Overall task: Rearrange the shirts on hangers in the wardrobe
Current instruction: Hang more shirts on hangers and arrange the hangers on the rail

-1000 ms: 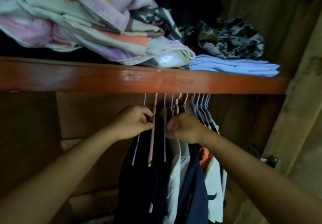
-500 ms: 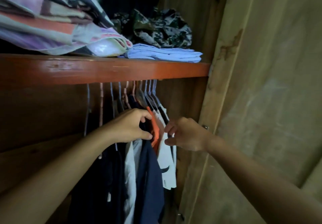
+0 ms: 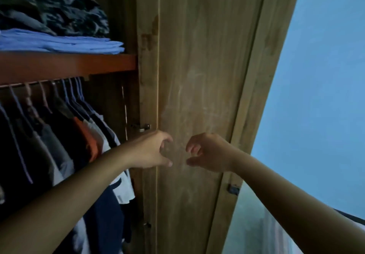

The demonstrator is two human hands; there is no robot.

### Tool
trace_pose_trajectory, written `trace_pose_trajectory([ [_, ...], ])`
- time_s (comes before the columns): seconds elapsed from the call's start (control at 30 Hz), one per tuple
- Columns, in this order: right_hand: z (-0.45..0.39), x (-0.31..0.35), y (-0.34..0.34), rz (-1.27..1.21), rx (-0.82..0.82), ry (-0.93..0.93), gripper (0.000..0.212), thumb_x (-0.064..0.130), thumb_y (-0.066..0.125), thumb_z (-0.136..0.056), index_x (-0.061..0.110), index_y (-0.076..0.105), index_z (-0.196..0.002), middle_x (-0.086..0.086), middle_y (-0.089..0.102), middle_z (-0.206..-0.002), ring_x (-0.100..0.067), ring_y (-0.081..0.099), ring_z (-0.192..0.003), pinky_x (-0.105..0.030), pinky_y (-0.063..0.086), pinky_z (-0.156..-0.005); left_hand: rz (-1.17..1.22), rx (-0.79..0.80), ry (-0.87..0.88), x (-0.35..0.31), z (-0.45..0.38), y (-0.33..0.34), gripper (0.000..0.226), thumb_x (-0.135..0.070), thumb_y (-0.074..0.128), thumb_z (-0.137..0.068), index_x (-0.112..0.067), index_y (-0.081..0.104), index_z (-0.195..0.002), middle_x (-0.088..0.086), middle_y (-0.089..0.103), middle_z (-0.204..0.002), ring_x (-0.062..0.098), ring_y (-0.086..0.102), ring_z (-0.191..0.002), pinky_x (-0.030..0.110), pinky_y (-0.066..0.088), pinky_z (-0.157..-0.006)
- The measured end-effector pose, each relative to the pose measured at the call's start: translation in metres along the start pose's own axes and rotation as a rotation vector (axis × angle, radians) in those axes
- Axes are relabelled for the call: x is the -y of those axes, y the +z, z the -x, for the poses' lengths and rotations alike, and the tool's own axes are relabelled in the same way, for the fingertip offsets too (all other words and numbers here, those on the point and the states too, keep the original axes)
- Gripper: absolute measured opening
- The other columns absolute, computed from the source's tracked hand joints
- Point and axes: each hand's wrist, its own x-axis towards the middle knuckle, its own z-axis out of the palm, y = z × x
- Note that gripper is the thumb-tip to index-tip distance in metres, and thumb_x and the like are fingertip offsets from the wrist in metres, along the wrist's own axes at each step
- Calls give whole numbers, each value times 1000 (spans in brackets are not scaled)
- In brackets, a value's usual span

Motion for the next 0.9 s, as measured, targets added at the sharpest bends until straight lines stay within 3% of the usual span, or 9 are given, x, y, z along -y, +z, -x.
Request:
trace_pose_trajectory([
  [0.23, 66, -69, -28, 25, -54, 120, 21, 35, 74, -86, 25, 69, -104, 10, 67, -98, -9, 62, -89, -22, 49, -75, 62, 40, 148, -80, -44, 48, 63, -47, 83, -70, -34, 58, -127, -14, 61, -92, 2, 61, -82, 29, 55, -73],
  [0.47, 142, -136, -54, 35, -51, 285, 35, 39, 76, -82, 26, 67, -113, 8, 68, -109, -11, 63, -96, -36, 55, -88, -55, 113, 339, -162, -77, 105, 53, -44, 77, -78, -39, 55, -126, -23, 55, -90, 2, 60, -78, 14, 47, -58],
  [0.6, 183, -166, -63, 48, -89, 377, 36, 39, 76, -82, 26, 66, -114, 7, 67, -110, -12, 62, -97, -36, 54, -88, -82, 143, 420, -210, -94, 132, 50, -52, 75, -76, -42, 56, -121, -20, 57, -94, 2, 58, -79, 22, 54, -67],
  [0.73, 221, -192, -68, 62, -108, 487, 36, 38, 75, -81, 31, 64, -115, 11, 64, -110, -10, 58, -98, -35, 53, -87, -76, 182, 516, -256, -107, 155, 48, -53, 72, -77, -42, 55, -120, -20, 56, -96, 2, 56, -79, 20, 43, -63],
  [0.9, 263, -216, -70, 88, -159, 635, 38, 41, 74, -79, 33, 63, -115, 12, 65, -111, -9, 59, -96, -34, 53, -86, -69, 239, 647, -308, -119, 184, 47, -51, 72, -78, -39, 55, -121, -16, 58, -101, 2, 56, -80, 23, 44, -66],
])
